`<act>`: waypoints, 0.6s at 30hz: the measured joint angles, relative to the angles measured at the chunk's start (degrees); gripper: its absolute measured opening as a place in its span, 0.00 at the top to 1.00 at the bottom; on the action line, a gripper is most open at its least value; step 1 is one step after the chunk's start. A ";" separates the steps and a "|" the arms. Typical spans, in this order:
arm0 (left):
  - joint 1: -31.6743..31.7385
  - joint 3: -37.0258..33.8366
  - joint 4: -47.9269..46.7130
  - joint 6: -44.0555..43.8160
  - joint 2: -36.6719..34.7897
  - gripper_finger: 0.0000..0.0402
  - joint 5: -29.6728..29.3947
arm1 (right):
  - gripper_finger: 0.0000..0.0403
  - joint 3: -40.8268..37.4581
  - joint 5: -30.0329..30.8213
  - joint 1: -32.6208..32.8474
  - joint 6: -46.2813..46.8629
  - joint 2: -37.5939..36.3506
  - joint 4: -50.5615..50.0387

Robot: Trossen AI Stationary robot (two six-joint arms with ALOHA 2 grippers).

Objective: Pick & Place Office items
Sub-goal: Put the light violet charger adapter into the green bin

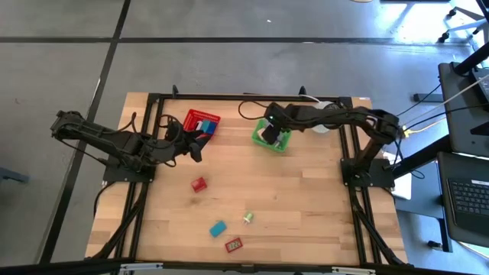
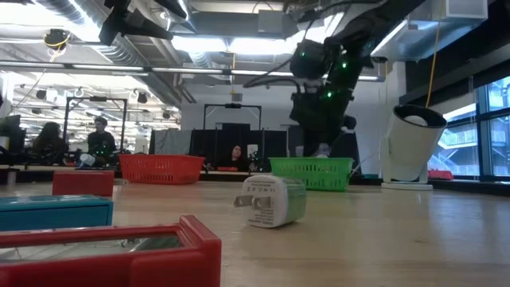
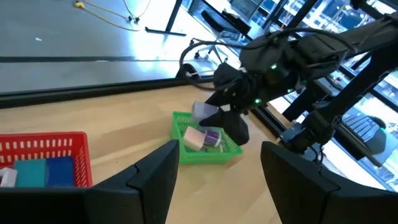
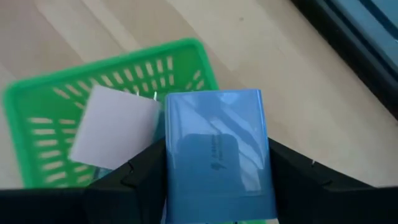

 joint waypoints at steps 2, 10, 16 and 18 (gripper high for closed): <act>0.00 0.00 0.03 0.22 0.00 0.44 -0.02 | 0.45 0.02 -0.81 -0.02 -0.24 0.78 0.59; 0.00 0.00 0.01 0.24 0.00 0.44 -0.58 | 0.45 0.04 -3.24 0.39 -1.88 1.91 2.62; 0.00 0.00 0.01 0.24 0.00 0.44 -1.01 | 0.42 0.04 -3.00 0.37 -2.63 1.91 2.76; 0.00 0.00 -0.01 0.24 0.00 0.44 -1.01 | 0.40 0.04 -3.02 0.37 -2.20 1.91 2.76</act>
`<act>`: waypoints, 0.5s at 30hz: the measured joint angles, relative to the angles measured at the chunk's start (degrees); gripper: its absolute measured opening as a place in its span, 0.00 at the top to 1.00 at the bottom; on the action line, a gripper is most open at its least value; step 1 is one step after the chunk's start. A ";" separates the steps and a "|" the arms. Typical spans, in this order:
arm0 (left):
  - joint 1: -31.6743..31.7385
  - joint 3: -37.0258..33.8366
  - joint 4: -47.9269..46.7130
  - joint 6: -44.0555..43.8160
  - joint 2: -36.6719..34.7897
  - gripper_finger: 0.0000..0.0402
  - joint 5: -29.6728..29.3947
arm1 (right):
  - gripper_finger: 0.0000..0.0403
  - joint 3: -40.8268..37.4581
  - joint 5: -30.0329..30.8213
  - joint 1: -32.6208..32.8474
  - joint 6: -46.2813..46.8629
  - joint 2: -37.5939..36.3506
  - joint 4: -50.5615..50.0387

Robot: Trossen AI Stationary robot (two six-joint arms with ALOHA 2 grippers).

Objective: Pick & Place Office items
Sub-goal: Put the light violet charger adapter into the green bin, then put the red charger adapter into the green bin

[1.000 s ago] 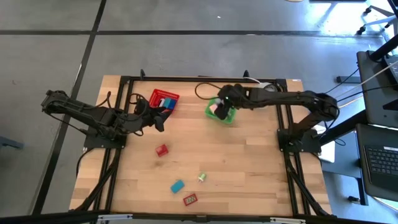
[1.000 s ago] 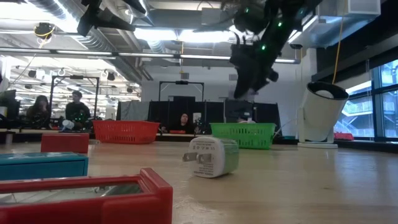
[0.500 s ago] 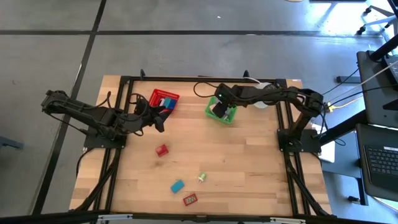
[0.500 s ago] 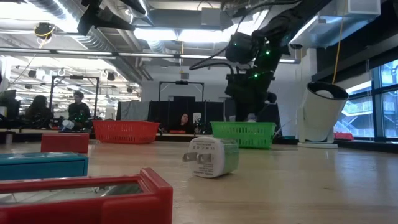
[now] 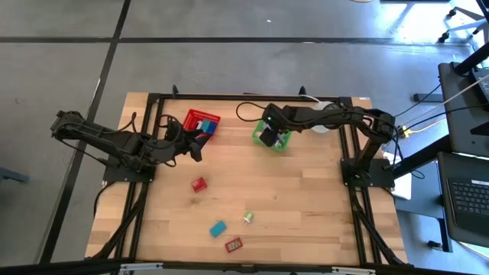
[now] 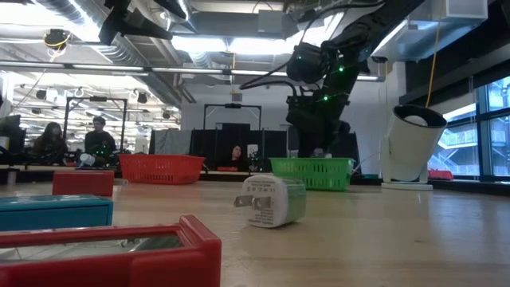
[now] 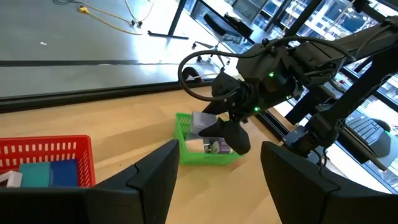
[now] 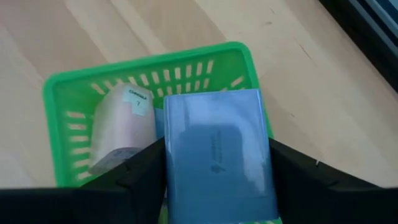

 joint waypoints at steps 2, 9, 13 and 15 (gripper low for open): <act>0.00 0.00 0.02 0.00 0.00 0.44 0.00 | 0.38 0.00 -0.03 0.02 0.87 0.00 0.00; 0.00 0.00 0.00 0.00 0.00 0.44 0.06 | 0.31 -0.02 -0.07 0.00 1.29 -2.35 -0.47; 0.00 0.00 0.02 0.00 0.00 0.44 0.15 | 0.28 -0.02 -1.63 0.00 4.04 -6.42 -0.66; 0.00 0.00 0.00 0.00 0.00 0.44 0.92 | 0.27 -0.02 -3.27 0.02 5.36 -8.87 -1.12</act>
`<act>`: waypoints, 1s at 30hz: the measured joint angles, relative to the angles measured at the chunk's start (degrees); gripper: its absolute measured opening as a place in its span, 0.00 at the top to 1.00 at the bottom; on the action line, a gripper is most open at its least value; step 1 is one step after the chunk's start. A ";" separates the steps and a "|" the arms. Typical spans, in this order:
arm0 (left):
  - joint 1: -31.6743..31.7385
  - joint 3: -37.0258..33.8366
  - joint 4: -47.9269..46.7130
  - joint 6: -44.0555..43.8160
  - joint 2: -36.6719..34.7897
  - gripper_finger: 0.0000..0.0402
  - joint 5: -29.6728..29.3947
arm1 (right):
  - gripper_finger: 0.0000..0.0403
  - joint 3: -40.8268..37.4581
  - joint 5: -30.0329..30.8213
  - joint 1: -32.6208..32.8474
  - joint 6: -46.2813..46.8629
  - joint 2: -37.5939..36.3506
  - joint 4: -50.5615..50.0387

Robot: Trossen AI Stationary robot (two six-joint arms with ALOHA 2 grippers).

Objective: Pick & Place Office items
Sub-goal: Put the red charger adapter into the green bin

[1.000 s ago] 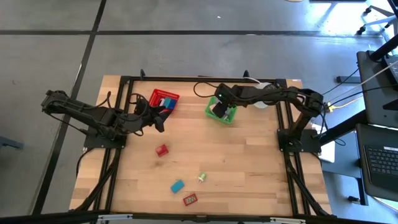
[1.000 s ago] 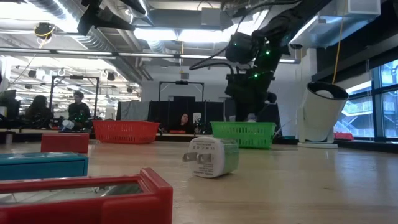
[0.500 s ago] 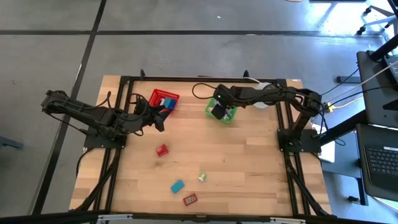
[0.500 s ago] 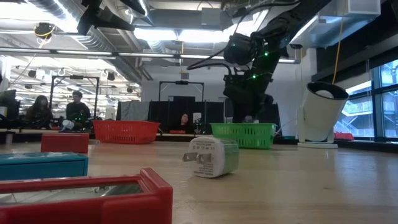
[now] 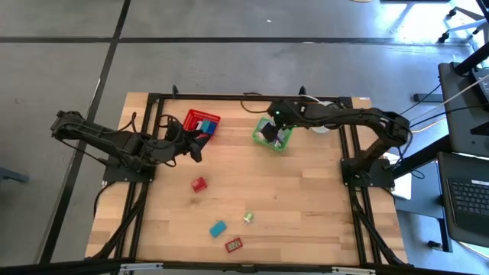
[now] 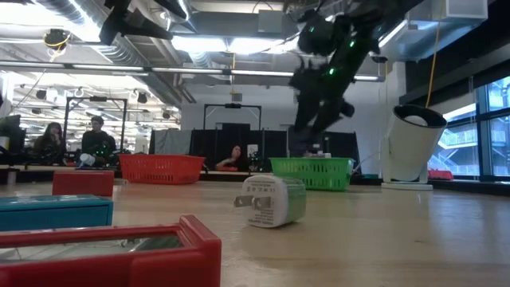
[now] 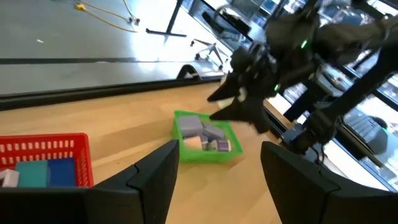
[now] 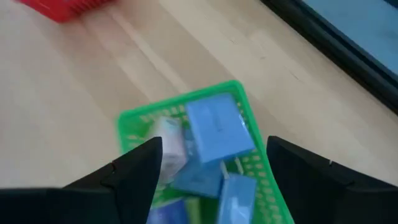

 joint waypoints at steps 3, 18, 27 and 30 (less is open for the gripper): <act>-0.02 0.00 0.03 0.96 0.65 0.44 2.64 | 0.28 0.00 -1.61 0.72 1.49 -3.98 -0.64; -0.15 -0.02 -3.99 2.57 15.56 0.44 28.36 | 0.29 0.04 5.19 14.05 4.70 -18.57 -4.06; -0.29 -0.02 -21.14 -1.36 22.52 0.44 35.79 | 0.29 0.00 6.95 18.94 9.32 -17.81 -7.87; -0.76 -0.04 -22.67 -1.62 24.63 0.44 37.22 | 0.29 -0.02 6.95 19.97 9.39 -17.69 -8.05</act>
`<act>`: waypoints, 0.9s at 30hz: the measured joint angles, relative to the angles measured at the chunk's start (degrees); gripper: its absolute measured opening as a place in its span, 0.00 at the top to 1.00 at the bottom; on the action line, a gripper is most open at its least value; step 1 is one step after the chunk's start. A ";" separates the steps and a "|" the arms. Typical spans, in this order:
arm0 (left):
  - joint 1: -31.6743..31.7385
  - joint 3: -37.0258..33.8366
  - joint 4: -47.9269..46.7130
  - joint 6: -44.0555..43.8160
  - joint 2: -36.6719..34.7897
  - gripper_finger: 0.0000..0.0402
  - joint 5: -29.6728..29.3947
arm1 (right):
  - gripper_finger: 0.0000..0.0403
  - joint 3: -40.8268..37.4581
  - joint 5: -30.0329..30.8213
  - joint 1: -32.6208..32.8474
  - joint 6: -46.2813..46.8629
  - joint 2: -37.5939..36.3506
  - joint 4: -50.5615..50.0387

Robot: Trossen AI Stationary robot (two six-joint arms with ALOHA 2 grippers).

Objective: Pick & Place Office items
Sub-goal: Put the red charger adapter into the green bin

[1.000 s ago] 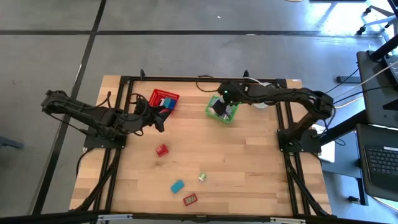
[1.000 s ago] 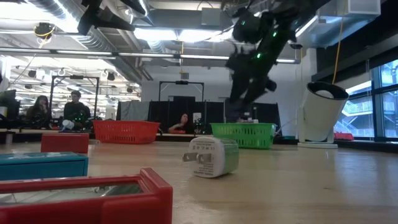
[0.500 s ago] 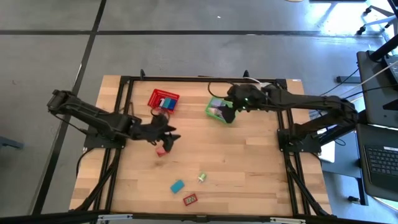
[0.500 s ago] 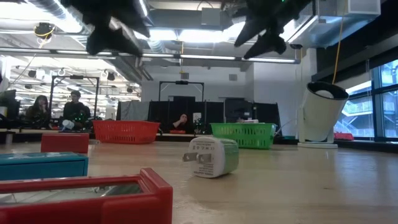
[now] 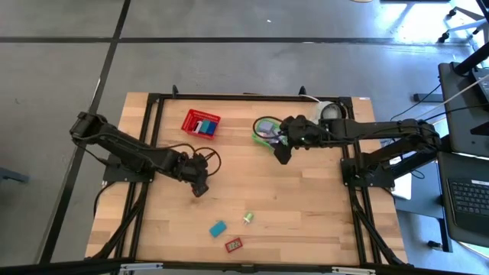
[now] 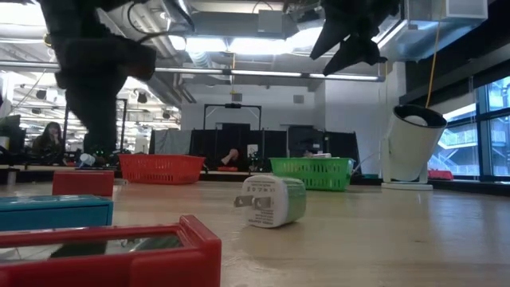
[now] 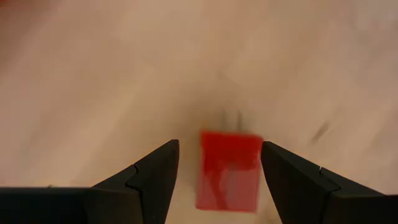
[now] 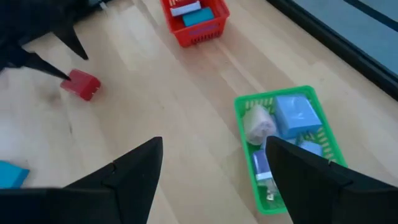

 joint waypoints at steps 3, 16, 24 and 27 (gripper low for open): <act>-0.73 0.00 0.48 -1.02 1.79 0.44 3.54 | 0.29 0.02 0.38 0.75 0.71 0.00 0.14; -2.79 0.26 0.45 -1.42 8.51 0.44 3.86 | 0.29 0.02 2.54 1.48 1.82 0.00 0.16; -2.80 0.30 0.59 -1.42 9.82 0.44 3.66 | 0.29 0.02 2.54 1.48 1.80 0.00 0.16; -2.80 0.26 0.64 -1.44 9.84 0.45 2.99 | 0.29 0.02 2.53 1.48 1.80 0.02 0.15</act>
